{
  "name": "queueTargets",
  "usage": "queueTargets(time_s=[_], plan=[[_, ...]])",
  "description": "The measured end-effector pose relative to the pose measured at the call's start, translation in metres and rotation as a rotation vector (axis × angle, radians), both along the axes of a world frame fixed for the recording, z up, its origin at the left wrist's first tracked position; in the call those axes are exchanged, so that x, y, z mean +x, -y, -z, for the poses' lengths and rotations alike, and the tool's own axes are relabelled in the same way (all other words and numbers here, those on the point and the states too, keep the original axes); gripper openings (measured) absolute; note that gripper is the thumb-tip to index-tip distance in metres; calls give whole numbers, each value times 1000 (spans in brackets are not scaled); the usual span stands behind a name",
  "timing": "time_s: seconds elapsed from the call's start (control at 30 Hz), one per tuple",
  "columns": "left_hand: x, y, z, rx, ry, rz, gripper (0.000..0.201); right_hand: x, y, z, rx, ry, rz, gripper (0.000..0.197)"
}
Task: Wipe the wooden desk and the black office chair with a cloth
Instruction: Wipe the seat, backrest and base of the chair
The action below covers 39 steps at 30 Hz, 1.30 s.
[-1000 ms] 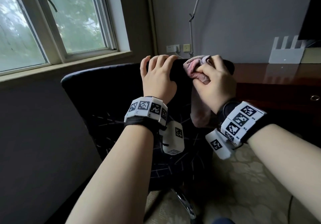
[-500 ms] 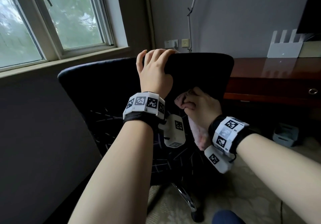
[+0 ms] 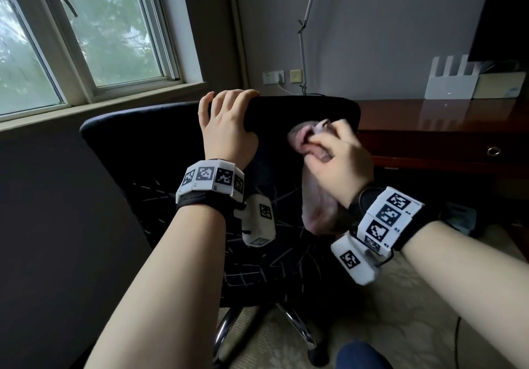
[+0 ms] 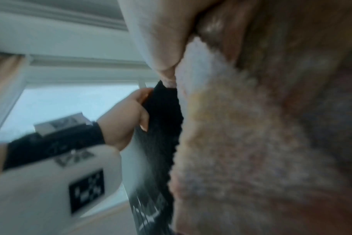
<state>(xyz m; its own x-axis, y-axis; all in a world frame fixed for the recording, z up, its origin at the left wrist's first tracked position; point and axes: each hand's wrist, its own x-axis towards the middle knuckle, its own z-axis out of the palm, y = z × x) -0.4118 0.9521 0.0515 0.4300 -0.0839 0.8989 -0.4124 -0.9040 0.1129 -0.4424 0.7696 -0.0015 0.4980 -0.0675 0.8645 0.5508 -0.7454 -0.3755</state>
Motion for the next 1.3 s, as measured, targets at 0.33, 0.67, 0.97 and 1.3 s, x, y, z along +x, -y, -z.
queueTargets(time_s=[0.33,0.67,0.97,1.3], plan=[[0,-8,1,-112,23,3,56,8,-5,-32,-92,158,119,16],[3,-4,-2,-172,-15,-6,54,21,-10,23,-261,-77,117,9],[-6,-4,-4,-105,-78,-39,56,18,-1,45,-310,-507,41,17],[-24,31,-5,107,-89,-215,58,-9,41,3,-68,-50,-14,16]])
